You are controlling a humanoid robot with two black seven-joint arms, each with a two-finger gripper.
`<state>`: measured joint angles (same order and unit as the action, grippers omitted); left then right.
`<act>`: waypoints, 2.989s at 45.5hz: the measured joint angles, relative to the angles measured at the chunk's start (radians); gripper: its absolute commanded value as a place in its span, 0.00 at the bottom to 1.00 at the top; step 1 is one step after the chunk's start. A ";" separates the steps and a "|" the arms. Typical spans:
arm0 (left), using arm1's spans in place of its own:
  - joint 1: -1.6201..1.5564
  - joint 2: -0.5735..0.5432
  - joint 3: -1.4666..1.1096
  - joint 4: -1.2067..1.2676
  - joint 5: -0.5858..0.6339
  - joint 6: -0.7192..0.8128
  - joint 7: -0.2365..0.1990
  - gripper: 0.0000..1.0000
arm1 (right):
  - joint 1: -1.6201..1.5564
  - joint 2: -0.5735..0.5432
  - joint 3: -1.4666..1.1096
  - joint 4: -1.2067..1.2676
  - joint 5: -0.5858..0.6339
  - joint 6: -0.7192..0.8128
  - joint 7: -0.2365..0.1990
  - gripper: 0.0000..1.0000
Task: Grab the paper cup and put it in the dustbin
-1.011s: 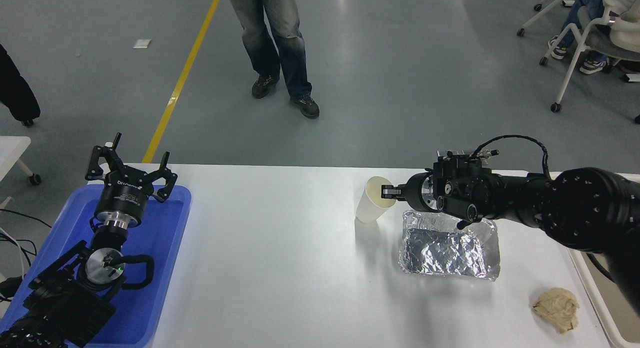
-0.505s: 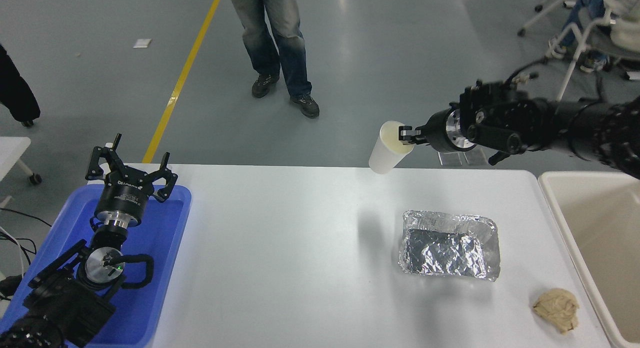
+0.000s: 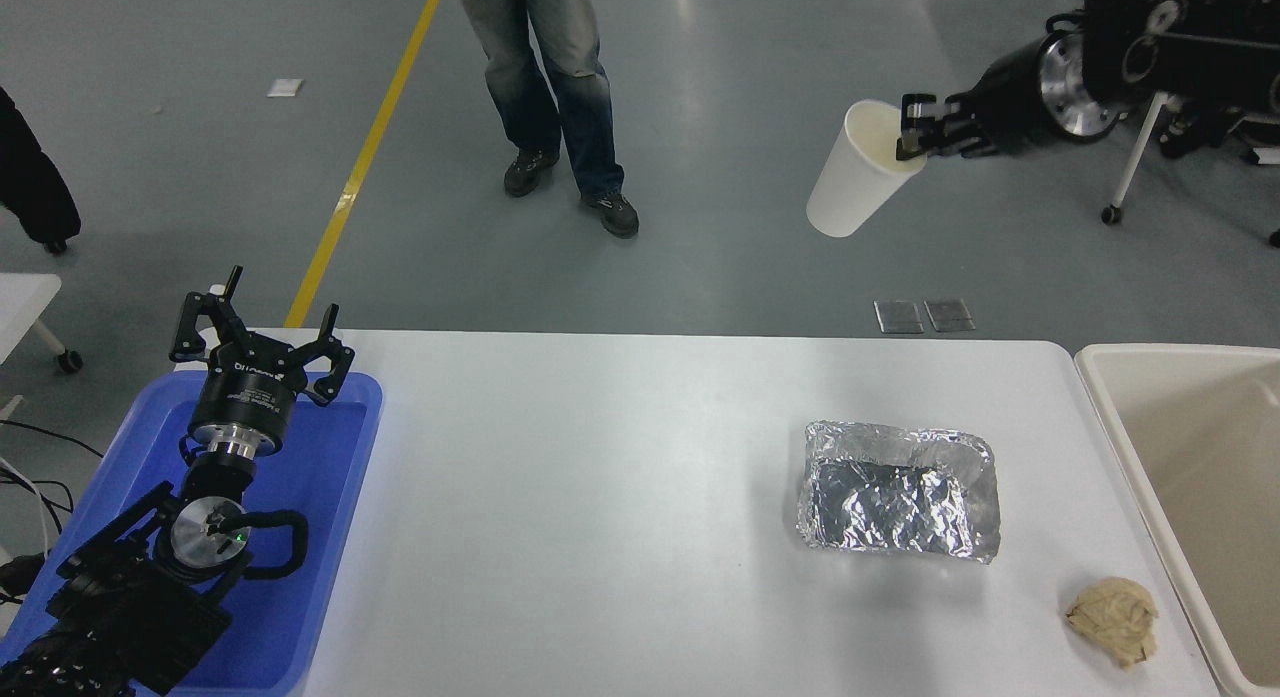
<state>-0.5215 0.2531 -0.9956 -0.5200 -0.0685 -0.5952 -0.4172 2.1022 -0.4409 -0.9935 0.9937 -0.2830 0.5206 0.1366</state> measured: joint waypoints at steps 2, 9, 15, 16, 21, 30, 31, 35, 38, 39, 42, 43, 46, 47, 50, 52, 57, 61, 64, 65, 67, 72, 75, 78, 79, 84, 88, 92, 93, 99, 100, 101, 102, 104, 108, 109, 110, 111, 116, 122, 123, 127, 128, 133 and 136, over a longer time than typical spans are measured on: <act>0.000 0.000 0.000 0.000 0.000 0.000 0.000 1.00 | 0.018 -0.009 -0.001 0.004 -0.001 0.013 0.000 0.00; 0.000 0.000 0.000 0.000 0.000 0.000 0.000 1.00 | 0.058 -0.031 -0.004 0.013 -0.005 0.042 -0.001 0.00; 0.000 0.000 0.000 0.000 0.000 0.000 0.000 1.00 | 0.073 -0.040 -0.006 0.017 -0.007 0.055 -0.001 0.00; 0.000 0.000 0.000 0.000 0.000 0.000 0.000 1.00 | 0.074 -0.041 -0.006 0.018 -0.009 0.057 -0.001 0.00; 0.000 0.000 0.000 0.000 0.000 0.000 0.000 1.00 | 0.073 -0.045 -0.007 0.018 -0.019 0.059 -0.001 0.00; 0.000 0.000 0.000 0.000 0.000 0.000 0.000 1.00 | 0.017 -0.051 -0.019 -0.014 -0.042 0.049 -0.002 0.00; 0.000 0.000 0.000 0.000 0.000 0.000 0.000 1.00 | 0.001 -0.054 -0.023 -0.029 -0.045 0.045 -0.001 0.00; 0.000 0.000 0.000 -0.001 0.000 0.000 0.000 1.00 | -0.059 -0.066 -0.032 -0.089 -0.052 0.037 -0.002 0.00; 0.000 0.000 0.000 0.000 0.000 0.000 0.000 1.00 | -0.117 -0.077 -0.035 -0.148 -0.056 0.033 -0.001 0.00; 0.000 0.000 0.000 0.000 0.000 0.000 0.000 1.00 | -0.137 -0.081 -0.036 -0.171 -0.057 0.032 -0.001 0.00; 0.000 0.000 0.000 0.000 0.000 0.000 0.000 1.00 | -0.208 -0.094 -0.036 -0.255 -0.060 0.029 -0.001 0.00; 0.000 0.000 0.000 0.000 0.000 0.000 0.000 1.00 | -0.240 -0.099 -0.034 -0.292 -0.061 0.028 0.000 0.00; 0.000 0.000 0.000 0.000 0.000 0.000 0.000 1.00 | -0.315 -0.108 -0.027 -0.381 -0.061 0.026 0.000 0.00; 0.000 0.000 0.000 0.000 0.000 0.000 0.000 1.00 | -0.337 -0.110 -0.025 -0.407 -0.061 0.026 0.000 0.00; 0.000 0.000 0.000 0.000 0.000 0.000 0.000 1.00 | -0.413 -0.116 -0.012 -0.495 -0.058 0.024 0.001 0.00; 0.000 0.000 0.000 0.000 0.000 0.000 0.000 1.00 | -0.467 -0.119 -0.001 -0.555 -0.057 0.021 0.001 0.00; 0.000 0.000 0.000 -0.001 0.001 0.000 0.000 1.00 | -0.594 -0.123 0.027 -0.689 -0.055 0.003 -0.001 0.00; 0.000 0.000 0.000 0.000 0.001 0.000 0.000 1.00 | -0.708 -0.125 0.048 -0.785 -0.053 -0.027 -0.005 0.00; 0.000 0.000 0.000 0.000 0.000 0.000 0.000 1.00 | -0.786 -0.126 0.066 -0.843 -0.052 -0.058 -0.011 0.00; 0.000 0.000 0.000 0.000 0.001 0.000 0.000 1.00 | -0.818 -0.126 0.075 -0.862 -0.052 -0.074 -0.015 0.00; 0.000 0.000 0.000 0.000 0.000 0.000 0.000 1.00 | -0.859 -0.126 0.087 -0.884 -0.051 -0.096 -0.021 0.00; 0.000 0.000 0.000 0.000 0.000 0.000 0.000 1.00 | -0.984 -0.128 0.131 -0.931 -0.050 -0.179 -0.051 0.00; 0.000 0.000 0.000 0.000 0.001 0.000 0.000 1.00 | -1.046 -0.128 0.159 -0.948 -0.049 -0.224 -0.069 0.00; 0.000 0.000 0.000 0.000 0.000 0.000 0.000 1.00 | -1.112 -0.126 0.196 -0.962 -0.049 -0.272 -0.087 0.00; 0.000 0.000 0.000 0.000 0.000 0.000 0.000 1.00 | -1.129 -0.125 0.205 -0.964 -0.049 -0.283 -0.091 0.00; 0.000 0.000 0.000 0.000 0.001 0.000 0.000 1.00 | -1.219 -0.121 0.261 -0.977 -0.049 -0.342 -0.109 0.00; 0.000 0.000 0.000 0.000 0.000 0.000 0.000 1.00 | -1.288 -0.113 0.305 -0.984 -0.049 -0.389 -0.118 0.00; 0.000 0.000 0.000 0.000 0.000 0.000 0.000 1.00 | -1.344 -0.103 0.344 -0.988 -0.048 -0.426 -0.126 0.00; 0.000 0.000 0.000 0.000 0.000 0.000 0.000 1.00 | -1.356 -0.101 0.351 -0.989 -0.048 -0.432 -0.127 0.00; 0.000 0.000 0.000 0.000 0.000 0.000 -0.001 1.00 | -1.422 -0.085 0.404 -0.992 -0.047 -0.476 -0.136 0.00; 0.000 0.000 0.000 0.000 0.000 0.000 -0.001 1.00 | -1.431 -0.082 0.412 -0.992 -0.047 -0.482 -0.137 0.00; 0.000 0.000 0.000 0.000 0.000 0.000 -0.001 1.00 | -1.439 -0.080 0.419 -0.992 -0.047 -0.488 -0.138 0.00; 0.000 0.000 0.000 0.000 0.000 0.000 -0.001 1.00 | -1.449 -0.076 0.429 -0.993 -0.047 -0.495 -0.140 0.00; 0.000 0.000 0.000 0.000 0.000 0.000 -0.001 1.00 | -1.462 -0.071 0.440 -0.993 -0.047 -0.504 -0.141 0.00; 0.000 0.000 0.000 0.000 0.000 0.000 -0.001 1.00 | -1.488 -0.060 0.463 -0.994 -0.047 -0.521 -0.144 0.00; 0.000 0.000 0.000 0.000 0.000 0.000 -0.001 1.00 | -1.493 -0.058 0.467 -0.994 -0.047 -0.524 -0.144 0.00; 0.000 0.000 0.000 0.000 0.000 0.000 -0.001 1.00 | -1.499 -0.055 0.473 -0.994 -0.047 -0.528 -0.145 0.00; 0.000 0.000 0.000 0.000 0.000 0.000 -0.001 1.00 | -1.503 -0.054 0.476 -0.994 -0.047 -0.531 -0.145 0.00; 0.000 0.000 0.000 0.000 0.000 0.000 -0.001 1.00 | -1.518 -0.047 0.489 -0.994 -0.046 -0.542 -0.147 0.06; 0.000 0.000 0.000 0.000 0.000 0.000 0.000 1.00 | -1.528 -0.042 0.502 -0.995 -0.038 -0.557 -0.148 0.51; 0.000 0.000 0.000 0.000 0.000 0.000 0.000 1.00 | -1.530 -0.042 0.504 -0.995 -0.036 -0.560 -0.148 0.58; 0.000 0.000 0.000 0.000 0.000 0.000 0.000 1.00 | -1.534 -0.040 0.508 -0.995 -0.029 -0.568 -0.148 0.83; 0.000 0.000 0.000 0.000 0.000 0.000 0.000 1.00 | -1.535 -0.040 0.509 -0.995 -0.028 -0.570 -0.148 0.88; 0.000 0.000 0.000 0.000 0.000 0.000 0.000 1.00 | -1.537 -0.039 0.509 -0.995 -0.023 -0.578 -0.148 0.99; 0.000 0.000 0.000 0.000 0.000 0.000 0.000 1.00 | -1.537 -0.039 0.509 -0.994 -0.021 -0.582 -0.148 0.99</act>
<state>-0.5215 0.2531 -0.9955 -0.5200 -0.0684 -0.5952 -0.4172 0.5649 -0.4800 -0.4844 0.0002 -0.3041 -0.0611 -0.0111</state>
